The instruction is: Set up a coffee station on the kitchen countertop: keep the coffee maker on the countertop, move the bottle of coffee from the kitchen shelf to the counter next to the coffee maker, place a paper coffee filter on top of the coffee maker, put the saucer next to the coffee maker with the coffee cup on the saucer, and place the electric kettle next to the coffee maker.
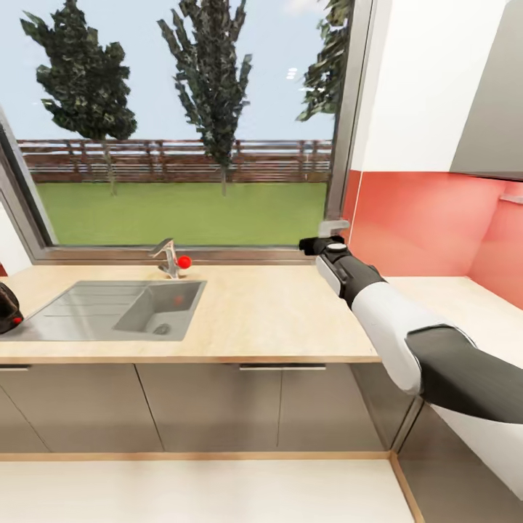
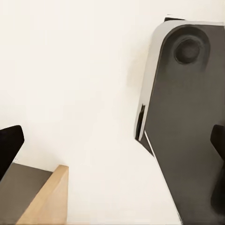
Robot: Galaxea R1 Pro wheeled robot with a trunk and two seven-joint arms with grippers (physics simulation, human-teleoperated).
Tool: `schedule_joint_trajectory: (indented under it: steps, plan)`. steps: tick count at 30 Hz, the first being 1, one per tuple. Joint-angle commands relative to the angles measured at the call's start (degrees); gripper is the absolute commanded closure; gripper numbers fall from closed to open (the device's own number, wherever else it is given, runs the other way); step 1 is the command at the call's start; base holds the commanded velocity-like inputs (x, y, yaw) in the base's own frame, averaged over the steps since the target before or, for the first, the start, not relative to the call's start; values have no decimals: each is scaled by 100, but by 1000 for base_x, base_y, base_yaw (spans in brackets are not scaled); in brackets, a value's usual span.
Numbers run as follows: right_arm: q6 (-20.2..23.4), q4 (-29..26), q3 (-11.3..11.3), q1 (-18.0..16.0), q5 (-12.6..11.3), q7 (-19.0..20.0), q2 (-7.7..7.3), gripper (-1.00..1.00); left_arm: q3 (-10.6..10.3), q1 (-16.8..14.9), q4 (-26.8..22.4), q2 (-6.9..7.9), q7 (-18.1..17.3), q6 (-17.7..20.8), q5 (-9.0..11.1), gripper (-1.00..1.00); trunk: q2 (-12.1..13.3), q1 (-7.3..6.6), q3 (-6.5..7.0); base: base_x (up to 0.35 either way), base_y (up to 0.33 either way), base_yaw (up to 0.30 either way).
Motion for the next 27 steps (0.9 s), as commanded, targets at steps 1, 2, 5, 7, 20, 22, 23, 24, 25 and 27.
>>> schedule_joint_trajectory:
  steps: [1, 2, 5, 7, 20, 22, 23, 24, 25, 27]
  plan:
    - [38, -1, 48, -5, -37, -6, -18, -100, 41, 0, -1, 12, 11, 16, -68, -100, -11, 7, -11, 337, 0, 0]
    - [39, 8, 51, 1, -36, 33, -62, -100, 41, 0, 4, 25, 11, 49, -80, -100, -11, 7, -11, 337, 0, 0]
    - [40, 92, 52, 16, -36, 134, -144, -100, 41, 2, 6, 36, 11, 69, -88, -100, -11, 7, -11, 337, -6, 0]
    - [40, 184, 52, 19, -36, 251, -165, -100, 41, 4, 11, 41, 16, 76, -89, -100, -11, 7, -11, 337, -66, 0]
    - [33, 274, 53, 30, -36, 384, -193, -100, 40, 5, 33, 43, 17, 81, -90, -100, -11, 7, -11, 324, -147, 0]
    - [31, 274, 52, 34, -40, 380, -201, -100, 41, 6, 33, 43, 18, 81, -90, -100, -11, 7, -11, 301, -195, 0]
    - [31, 275, 52, 36, -50, 379, -203, -100, 41, 5, 33, 45, 18, 81, -90, -100, -11, 7, -11, 299, -195, 0]
    - [31, 275, 52, 37, -64, 378, -204, -100, 41, 3, 33, 48, 19, 81, -90, -100, -11, 7, -11, 298, -189, 0]
    - [31, 275, 52, 36, -91, 378, -205, -100, 41, 4, 34, 53, 19, 81, -90, -100, -11, 7, -11, 294, -176, 0]
    - [31, 275, 52, 37, -134, 378, -205, -100, 41, 3, 34, 57, 18, 81, -90, -100, -11, 7, -11, 290, -156, 0]
